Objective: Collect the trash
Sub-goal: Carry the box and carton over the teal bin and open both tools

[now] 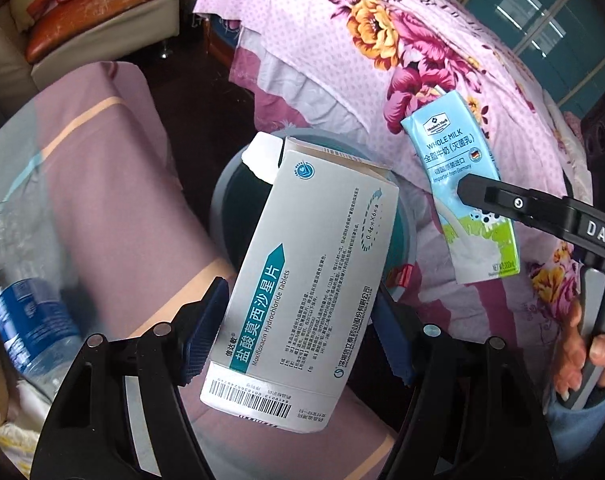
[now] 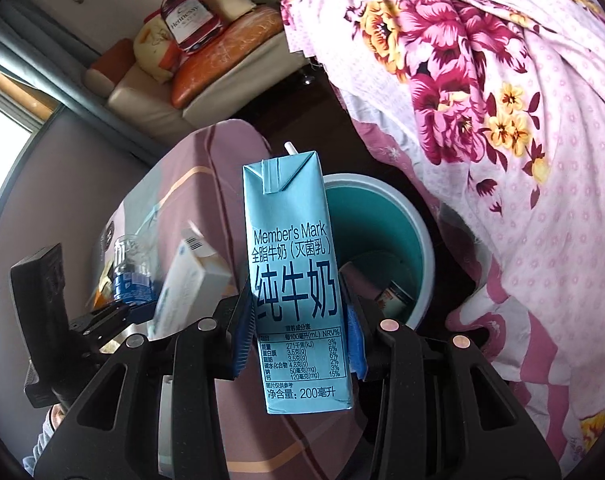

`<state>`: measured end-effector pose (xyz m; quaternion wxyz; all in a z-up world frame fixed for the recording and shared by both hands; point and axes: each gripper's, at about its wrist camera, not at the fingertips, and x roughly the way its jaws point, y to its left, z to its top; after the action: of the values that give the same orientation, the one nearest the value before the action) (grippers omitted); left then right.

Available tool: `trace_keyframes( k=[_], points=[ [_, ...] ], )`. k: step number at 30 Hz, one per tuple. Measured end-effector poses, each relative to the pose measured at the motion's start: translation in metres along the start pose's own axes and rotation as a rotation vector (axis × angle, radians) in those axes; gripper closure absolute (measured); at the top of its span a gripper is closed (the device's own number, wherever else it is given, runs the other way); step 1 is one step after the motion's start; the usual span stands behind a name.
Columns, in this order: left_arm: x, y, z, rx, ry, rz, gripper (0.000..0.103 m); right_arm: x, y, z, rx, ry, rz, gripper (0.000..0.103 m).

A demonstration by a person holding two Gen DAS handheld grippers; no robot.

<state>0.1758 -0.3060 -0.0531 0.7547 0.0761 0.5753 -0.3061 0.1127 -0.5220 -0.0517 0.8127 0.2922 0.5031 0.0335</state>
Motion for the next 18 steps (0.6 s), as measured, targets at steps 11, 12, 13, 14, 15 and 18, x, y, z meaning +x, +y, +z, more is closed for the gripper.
trace_keyframes(
  k=[11, 12, 13, 14, 15, 18],
  points=[
    [0.008, 0.01, -0.006, -0.064, -0.012, -0.023, 0.014, 0.017, -0.005, 0.008, 0.003, 0.03, -0.016, 0.066],
    [0.006, 0.012, -0.008, -0.064, -0.018, -0.016, 0.014, 0.018, -0.005, 0.008, 0.003, 0.032, -0.016, 0.066],
    [0.004, 0.013, -0.009, -0.063, -0.022, -0.009, 0.014, 0.02, -0.005, 0.008, 0.003, 0.034, -0.016, 0.066],
    [0.002, 0.016, -0.012, -0.063, -0.027, -0.002, 0.014, 0.021, -0.004, 0.008, 0.003, 0.038, -0.018, 0.066],
    [0.0, 0.017, -0.013, -0.065, -0.029, -0.003, 0.014, 0.022, -0.003, 0.007, 0.002, 0.04, -0.02, 0.066],
    [-0.006, 0.024, -0.017, -0.085, -0.039, -0.011, 0.014, 0.026, -0.001, 0.006, 0.002, 0.048, -0.026, 0.066]
  ],
)
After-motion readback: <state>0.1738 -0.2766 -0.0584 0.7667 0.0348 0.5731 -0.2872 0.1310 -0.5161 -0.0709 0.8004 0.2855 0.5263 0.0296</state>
